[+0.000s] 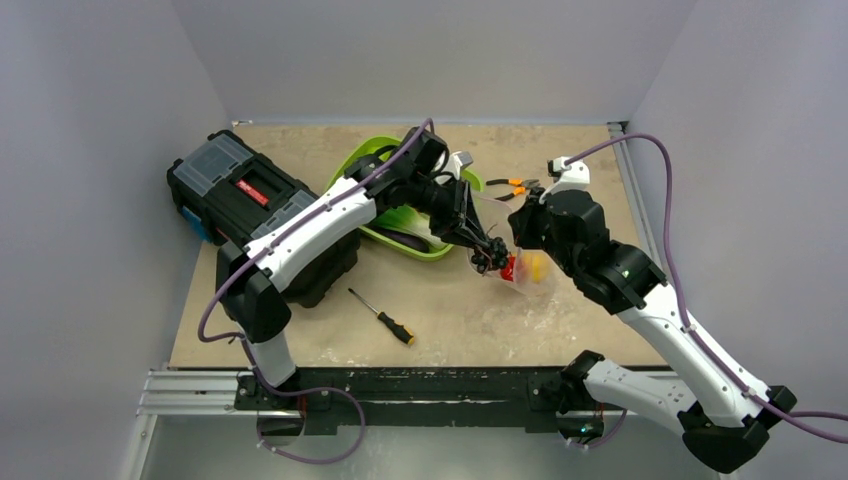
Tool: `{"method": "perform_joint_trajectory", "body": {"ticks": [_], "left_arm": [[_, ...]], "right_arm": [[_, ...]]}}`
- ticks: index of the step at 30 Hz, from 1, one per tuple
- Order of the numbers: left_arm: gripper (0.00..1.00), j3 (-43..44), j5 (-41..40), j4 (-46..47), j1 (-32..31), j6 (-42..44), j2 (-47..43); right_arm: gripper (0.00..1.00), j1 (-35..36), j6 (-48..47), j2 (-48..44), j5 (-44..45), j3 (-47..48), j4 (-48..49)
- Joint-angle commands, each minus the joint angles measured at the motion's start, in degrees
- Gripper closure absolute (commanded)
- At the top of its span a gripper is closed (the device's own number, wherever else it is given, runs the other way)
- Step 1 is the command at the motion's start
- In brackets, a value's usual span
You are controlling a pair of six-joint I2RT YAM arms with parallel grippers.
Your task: Place the food in the zip-top bag and seal the zipper
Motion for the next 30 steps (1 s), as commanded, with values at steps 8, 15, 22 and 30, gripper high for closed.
{"method": "perform_joint_trajectory", "body": {"ticks": [8, 15, 22, 30], "left_arm": [[0.52, 1.48, 1.21, 5.78, 1.98, 0.09, -4.13], [0.5, -0.4, -0.21, 5.82, 4.06, 3.35, -8.05], [0.5, -3.15, -6.39, 4.36, 6.48, 8.9, -13.51], [0.46, -4.77, -22.51, 1.83, 7.56, 18.68, -20.27]], "right_arm": [[1.0, 0.12, -0.56, -0.23, -0.58, 1.96, 1.35], [1.0, 0.12, -0.98, -0.35, -0.14, 1.65, 1.27], [1.0, 0.13, -1.39, -0.75, 0.37, 1.43, 1.18], [1.0, 0.09, -1.64, -1.44, 1.35, 0.83, 0.82]]}}
